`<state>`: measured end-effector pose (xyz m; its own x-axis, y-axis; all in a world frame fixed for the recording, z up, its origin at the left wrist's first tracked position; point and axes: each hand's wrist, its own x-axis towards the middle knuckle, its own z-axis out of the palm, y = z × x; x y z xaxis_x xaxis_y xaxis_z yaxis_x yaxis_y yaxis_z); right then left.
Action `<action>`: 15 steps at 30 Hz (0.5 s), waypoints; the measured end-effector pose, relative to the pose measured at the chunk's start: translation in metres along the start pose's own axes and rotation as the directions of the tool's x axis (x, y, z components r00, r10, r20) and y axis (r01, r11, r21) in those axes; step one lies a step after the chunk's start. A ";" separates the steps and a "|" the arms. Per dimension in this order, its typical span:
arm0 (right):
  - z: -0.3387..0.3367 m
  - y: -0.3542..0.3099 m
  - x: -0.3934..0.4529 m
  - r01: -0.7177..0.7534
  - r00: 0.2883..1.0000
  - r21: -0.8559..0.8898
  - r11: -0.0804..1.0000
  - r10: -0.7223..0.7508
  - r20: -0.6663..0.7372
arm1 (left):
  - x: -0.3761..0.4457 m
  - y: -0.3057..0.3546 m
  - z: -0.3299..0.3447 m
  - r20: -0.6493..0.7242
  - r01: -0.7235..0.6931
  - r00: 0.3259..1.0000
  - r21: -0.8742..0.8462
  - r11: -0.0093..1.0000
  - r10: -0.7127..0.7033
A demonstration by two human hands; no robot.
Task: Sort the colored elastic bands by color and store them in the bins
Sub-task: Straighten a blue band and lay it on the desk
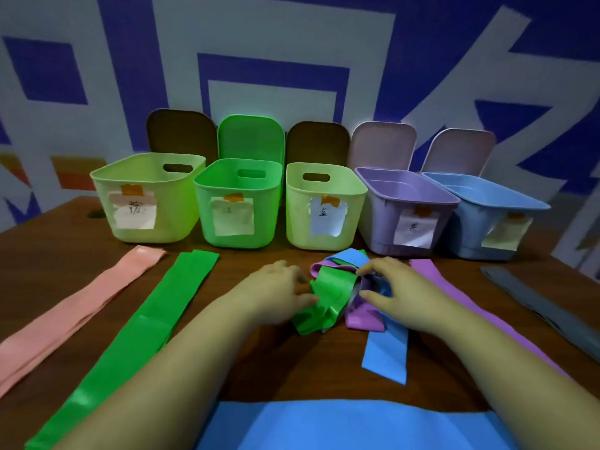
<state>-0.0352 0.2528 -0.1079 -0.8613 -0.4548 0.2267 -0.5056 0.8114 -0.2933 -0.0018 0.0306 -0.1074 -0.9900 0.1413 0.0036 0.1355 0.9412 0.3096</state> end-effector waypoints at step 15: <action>0.017 0.042 0.014 -0.142 0.968 0.202 0.969 0.179 -0.175 | 0.019 -0.001 0.038 -0.226 -0.062 0.974 -0.369 0.927 -0.025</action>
<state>-0.0693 0.2744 -0.1324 -0.9154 -0.2312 0.3296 -0.3776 0.7770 -0.5037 -0.0188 0.0441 -0.1443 -0.9766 0.0447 0.2106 0.1719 0.7505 0.6381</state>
